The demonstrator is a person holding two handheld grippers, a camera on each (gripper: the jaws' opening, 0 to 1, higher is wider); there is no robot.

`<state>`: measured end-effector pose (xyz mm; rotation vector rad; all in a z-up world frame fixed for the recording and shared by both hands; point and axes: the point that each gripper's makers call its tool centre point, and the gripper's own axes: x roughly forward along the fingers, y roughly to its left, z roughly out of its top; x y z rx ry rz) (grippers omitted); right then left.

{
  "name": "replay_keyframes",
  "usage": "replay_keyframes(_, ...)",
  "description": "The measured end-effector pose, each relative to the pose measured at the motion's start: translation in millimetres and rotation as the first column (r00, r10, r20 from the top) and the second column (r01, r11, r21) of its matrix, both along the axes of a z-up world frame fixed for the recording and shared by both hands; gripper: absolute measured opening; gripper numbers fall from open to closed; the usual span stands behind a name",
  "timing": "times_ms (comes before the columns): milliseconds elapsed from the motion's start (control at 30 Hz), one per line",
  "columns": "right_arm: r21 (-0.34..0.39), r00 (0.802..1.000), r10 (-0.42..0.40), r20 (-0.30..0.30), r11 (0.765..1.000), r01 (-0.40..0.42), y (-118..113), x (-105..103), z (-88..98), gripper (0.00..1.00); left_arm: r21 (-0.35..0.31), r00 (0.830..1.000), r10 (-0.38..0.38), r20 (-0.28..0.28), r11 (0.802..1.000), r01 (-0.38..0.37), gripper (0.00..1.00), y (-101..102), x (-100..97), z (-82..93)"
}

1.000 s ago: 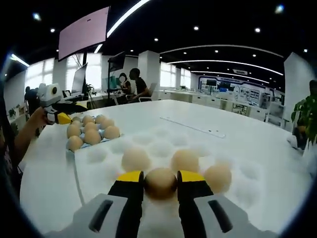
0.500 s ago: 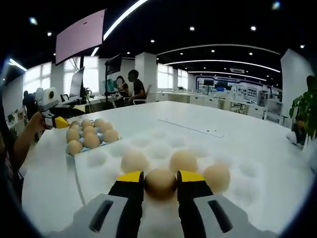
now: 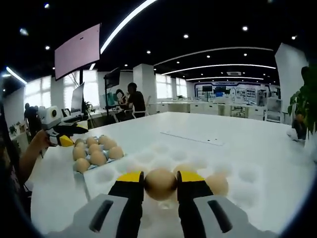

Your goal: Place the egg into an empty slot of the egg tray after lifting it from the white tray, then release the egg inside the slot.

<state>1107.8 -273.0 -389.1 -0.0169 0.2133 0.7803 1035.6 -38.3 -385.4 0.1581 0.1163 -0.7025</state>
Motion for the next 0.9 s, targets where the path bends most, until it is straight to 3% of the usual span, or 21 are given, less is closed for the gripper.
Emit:
replay_keyframes(400, 0.063, 0.998, 0.061, 0.018, 0.996, -0.062, 32, -8, 17.4, 0.27, 0.036, 0.999, -0.035, 0.012, 0.999, 0.035, 0.52, -24, -0.1, -8.5)
replay_keyframes(900, 0.111, 0.991, 0.132, 0.01, 0.985, -0.133, 66, -21, 22.0, 0.27, 0.064, 0.997, -0.047, 0.057, 0.997, 0.043, 0.49, -44, 2.4, -8.7)
